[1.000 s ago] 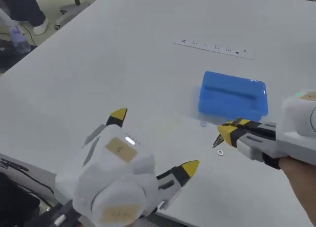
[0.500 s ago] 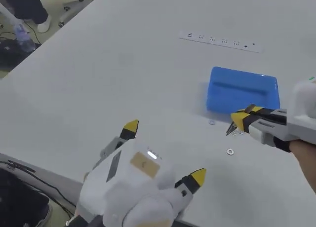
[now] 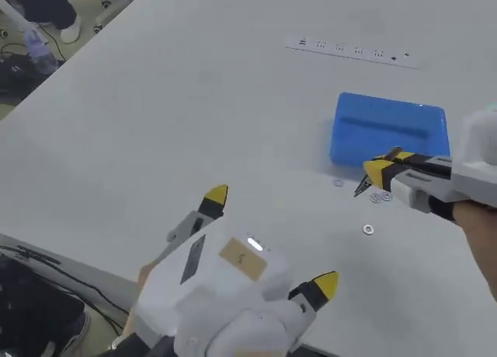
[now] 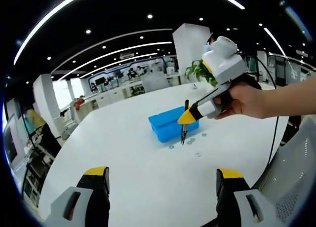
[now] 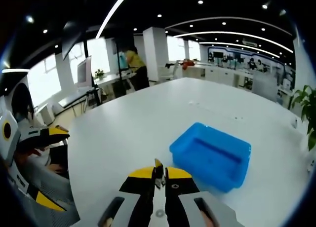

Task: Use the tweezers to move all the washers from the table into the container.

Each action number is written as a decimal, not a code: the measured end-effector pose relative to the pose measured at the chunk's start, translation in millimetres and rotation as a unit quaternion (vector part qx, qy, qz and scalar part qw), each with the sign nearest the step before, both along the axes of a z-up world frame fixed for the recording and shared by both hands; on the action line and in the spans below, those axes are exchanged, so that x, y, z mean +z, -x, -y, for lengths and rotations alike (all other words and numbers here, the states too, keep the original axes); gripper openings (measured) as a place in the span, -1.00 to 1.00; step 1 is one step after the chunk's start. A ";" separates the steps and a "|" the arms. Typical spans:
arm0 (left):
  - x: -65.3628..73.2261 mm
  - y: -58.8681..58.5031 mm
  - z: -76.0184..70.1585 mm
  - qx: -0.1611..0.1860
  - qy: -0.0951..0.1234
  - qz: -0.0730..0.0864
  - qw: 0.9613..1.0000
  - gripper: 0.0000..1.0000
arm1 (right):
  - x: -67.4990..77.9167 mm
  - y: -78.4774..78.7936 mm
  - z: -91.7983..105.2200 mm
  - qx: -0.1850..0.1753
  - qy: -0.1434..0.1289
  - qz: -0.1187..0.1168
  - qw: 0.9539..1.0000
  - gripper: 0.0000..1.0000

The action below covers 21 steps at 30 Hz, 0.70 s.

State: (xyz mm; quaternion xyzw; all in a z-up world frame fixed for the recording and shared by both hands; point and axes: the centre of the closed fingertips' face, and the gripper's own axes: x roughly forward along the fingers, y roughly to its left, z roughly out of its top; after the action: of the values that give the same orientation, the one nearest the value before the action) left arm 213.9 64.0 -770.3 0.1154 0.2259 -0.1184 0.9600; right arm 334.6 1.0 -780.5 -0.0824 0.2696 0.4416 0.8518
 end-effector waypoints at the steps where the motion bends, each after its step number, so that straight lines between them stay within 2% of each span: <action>1: -0.8 0.2 0.4 0.000 0.003 -0.002 1.000 0.84 | 0.0 -1.8 -0.6 -0.001 -0.001 0.001 1.000 -0.93; 5: -3.4 -1.7 -0.7 0.004 0.005 -0.005 1.000 0.98 | -4.2 -11.0 -5.5 0.003 -0.005 0.002 1.000 -0.93; 11: -6.3 -1.4 -1.3 0.007 0.010 -0.016 1.000 0.98 | -12.1 -25.8 -15.8 -0.001 -0.006 0.000 1.000 -0.93; 15: -3.5 -0.9 -0.8 0.006 0.017 -0.017 1.000 0.98 | -20.7 -28.0 -23.1 0.010 0.001 -0.003 1.000 -0.93; 18: 2.1 0.3 1.2 -0.002 0.021 -0.009 1.000 0.98 | -24.6 -27.6 -25.0 0.012 0.004 -0.005 1.000 -0.93; 19: 2.1 0.6 2.2 -0.008 0.017 -0.009 1.000 0.98 | -25.9 -27.2 -25.2 0.013 0.006 -0.006 1.000 -0.93; 21: -1.1 1.3 1.4 -0.033 -0.019 -0.015 0.999 0.98 | -28.1 -26.6 -24.3 0.013 0.013 -0.005 1.000 -0.93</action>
State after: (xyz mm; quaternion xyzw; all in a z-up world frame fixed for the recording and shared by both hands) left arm 212.6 62.6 -771.4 0.1395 0.2387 -0.1477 0.9496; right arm 361.1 25.3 -808.6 -0.0946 0.2782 0.4494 0.8436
